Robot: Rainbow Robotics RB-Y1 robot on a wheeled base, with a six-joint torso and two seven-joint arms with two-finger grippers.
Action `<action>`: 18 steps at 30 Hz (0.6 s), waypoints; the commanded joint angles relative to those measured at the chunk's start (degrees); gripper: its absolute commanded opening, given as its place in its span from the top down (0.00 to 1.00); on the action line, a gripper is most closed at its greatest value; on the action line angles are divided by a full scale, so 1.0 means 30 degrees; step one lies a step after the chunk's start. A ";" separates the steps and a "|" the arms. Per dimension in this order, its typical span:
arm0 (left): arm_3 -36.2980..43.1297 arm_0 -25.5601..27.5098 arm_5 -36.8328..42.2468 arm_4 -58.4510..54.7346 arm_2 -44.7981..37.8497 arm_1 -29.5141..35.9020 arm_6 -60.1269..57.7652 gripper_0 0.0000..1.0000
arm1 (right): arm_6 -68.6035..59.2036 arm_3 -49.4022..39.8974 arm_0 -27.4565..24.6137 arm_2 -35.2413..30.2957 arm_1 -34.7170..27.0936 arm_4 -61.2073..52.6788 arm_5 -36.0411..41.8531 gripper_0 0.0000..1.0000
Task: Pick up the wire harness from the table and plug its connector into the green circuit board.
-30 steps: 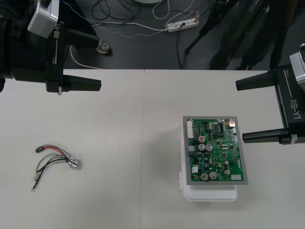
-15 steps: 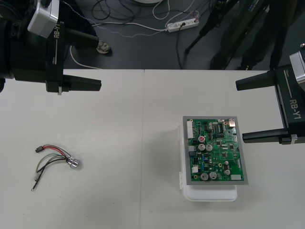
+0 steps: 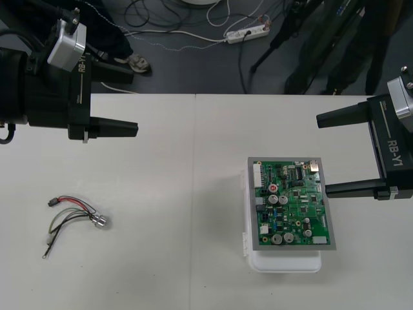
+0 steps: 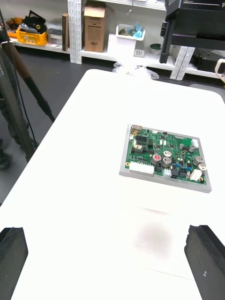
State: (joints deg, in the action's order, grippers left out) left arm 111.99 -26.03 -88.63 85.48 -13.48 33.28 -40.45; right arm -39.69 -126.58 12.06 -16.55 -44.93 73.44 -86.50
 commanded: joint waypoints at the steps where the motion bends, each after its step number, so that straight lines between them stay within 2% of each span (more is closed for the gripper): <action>1: -0.0006 0.0091 -0.0458 0.0014 -0.0575 -0.0341 0.1355 0.01 | 0.1014 -0.0024 -0.0124 0.0096 0.0182 0.0130 0.0298 0.00; 8: -0.0006 0.0091 -0.0458 0.0073 -0.0223 0.0069 0.2175 0.01 | 0.1219 0.0034 -0.0212 0.0096 0.0299 -0.0749 0.1176 0.00; 18: -0.0006 0.0120 -0.0458 0.0278 0.1330 0.2295 0.5398 0.01 | 0.2215 0.0825 -0.1208 -0.0109 0.1588 -0.2800 0.1264 0.00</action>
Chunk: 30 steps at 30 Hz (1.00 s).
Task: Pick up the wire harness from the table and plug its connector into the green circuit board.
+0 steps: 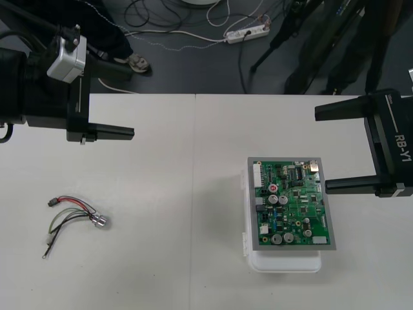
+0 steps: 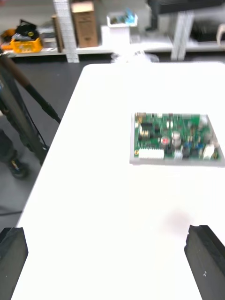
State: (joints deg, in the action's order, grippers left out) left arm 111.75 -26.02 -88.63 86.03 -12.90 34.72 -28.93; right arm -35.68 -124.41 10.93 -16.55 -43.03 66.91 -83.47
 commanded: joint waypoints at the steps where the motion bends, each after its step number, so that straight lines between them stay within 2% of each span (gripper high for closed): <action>1: 0.0073 0.0120 -0.0456 0.0124 0.1254 0.1992 0.1734 0.01 | 0.0937 0.0104 -0.0918 -0.0109 0.1073 -0.0652 0.0254 0.00; 7: 0.0073 0.0120 -0.0456 0.0124 0.3334 0.4131 0.4165 0.01 | 0.1669 0.0104 -0.2149 -0.0637 0.2919 -0.0739 -0.0127 0.00; 15: 0.0073 0.0091 0.0569 0.0094 0.6264 0.6972 0.7564 0.01 | 0.2314 0.0250 -0.2413 -0.1779 0.5350 -0.0681 -0.2177 0.00; 23: 0.0190 -0.0378 0.1624 0.0504 0.8637 0.9551 1.1402 0.01 | 0.2958 0.0983 -0.2500 -0.1838 0.6024 -0.1032 -0.2177 0.00; 30: 0.1069 -0.1228 0.3030 0.2116 1.0951 1.1367 1.4888 0.01 | 0.3720 0.0983 -0.3438 -0.1633 0.5995 -0.1501 -0.2177 0.00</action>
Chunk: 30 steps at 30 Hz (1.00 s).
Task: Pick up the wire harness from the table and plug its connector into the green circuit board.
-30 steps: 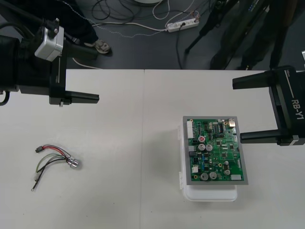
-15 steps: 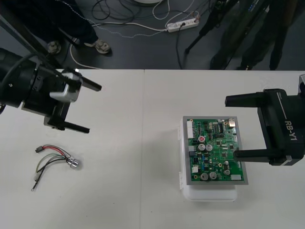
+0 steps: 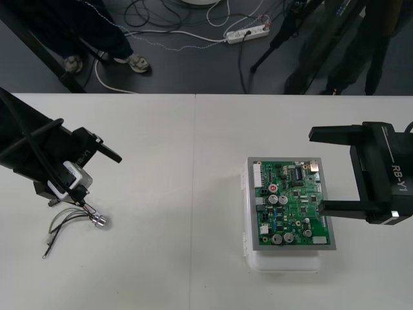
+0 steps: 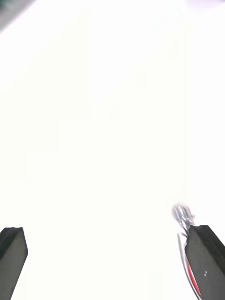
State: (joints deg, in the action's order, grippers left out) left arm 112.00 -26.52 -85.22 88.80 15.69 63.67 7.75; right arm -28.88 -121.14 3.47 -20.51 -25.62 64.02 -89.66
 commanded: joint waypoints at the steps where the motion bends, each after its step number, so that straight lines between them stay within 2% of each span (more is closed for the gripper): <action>1: 0.1193 -0.1180 0.2098 0.1544 0.1713 0.1893 0.3101 0.01 | 0.1539 -0.0080 -0.1068 -0.0252 0.0192 -0.0598 -0.0113 0.00; 7: 0.2805 -0.2323 0.4617 0.3741 0.4584 0.3504 0.6119 0.02 | 0.4029 0.0067 -0.1742 0.0070 0.0309 -0.0862 -0.0113 0.00; 15: 0.3361 -0.4549 0.8162 0.5411 0.9066 0.4911 0.9576 0.01 | 0.4176 0.0067 -0.1947 0.0744 0.0572 -0.1389 -0.0113 0.00; 23: 0.3361 -0.8592 1.0594 0.6085 1.4926 0.5672 1.3824 0.01 | 0.4000 0.0096 -0.2005 0.2561 0.2067 0.0720 -0.0113 0.00; 30: 0.3654 -1.2342 1.1707 0.7726 1.9789 0.5760 1.6841 0.01 | 0.3941 0.0418 -0.1888 0.3059 0.2565 0.1775 -0.0113 0.00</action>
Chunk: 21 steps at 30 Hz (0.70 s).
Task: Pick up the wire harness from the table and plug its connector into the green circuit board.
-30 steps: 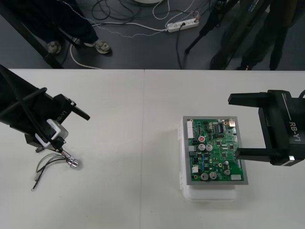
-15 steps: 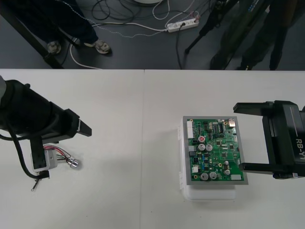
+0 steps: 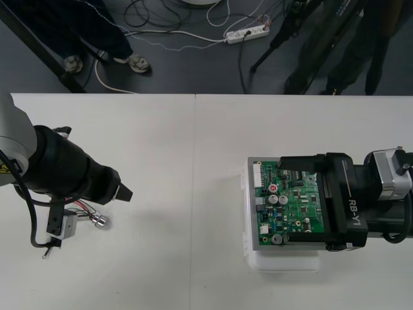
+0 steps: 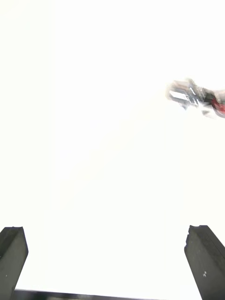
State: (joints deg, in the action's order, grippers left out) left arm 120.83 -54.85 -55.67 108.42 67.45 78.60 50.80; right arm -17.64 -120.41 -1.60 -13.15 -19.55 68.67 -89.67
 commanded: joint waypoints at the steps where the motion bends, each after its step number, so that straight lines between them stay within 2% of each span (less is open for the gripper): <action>1: 0.0739 -0.3542 0.2121 0.1534 0.3533 0.0695 0.2900 0.01 | 0.0169 0.0440 -0.0081 0.0721 0.0597 0.0080 -0.0081 0.00; 6: 0.0680 -0.6150 0.3850 0.3556 0.7723 0.0285 0.4395 0.01 | 0.0227 0.1583 0.0681 0.0985 0.1037 -0.0418 -0.0023 0.00; 12: 0.0270 -0.8347 0.5813 0.6515 1.2029 -0.0330 0.4600 0.01 | 0.0139 0.1671 0.0974 0.1307 0.1183 -0.0945 0.0036 0.00; 17: -0.0521 -0.9431 0.7483 0.8155 1.4403 -0.0946 0.4922 0.01 | 0.0081 0.1671 0.1267 0.1688 0.1183 -0.1297 0.0241 0.00; 21: -0.0961 -0.9607 0.8596 1.0411 1.5457 -0.1268 0.5156 0.01 | -0.0036 0.1671 0.1472 0.1747 0.1154 -0.1297 0.0299 0.00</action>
State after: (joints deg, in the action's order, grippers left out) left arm 119.18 -80.84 -36.47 135.83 111.78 76.47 63.05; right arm -17.65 -114.81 0.94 -9.25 -16.78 65.82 -89.31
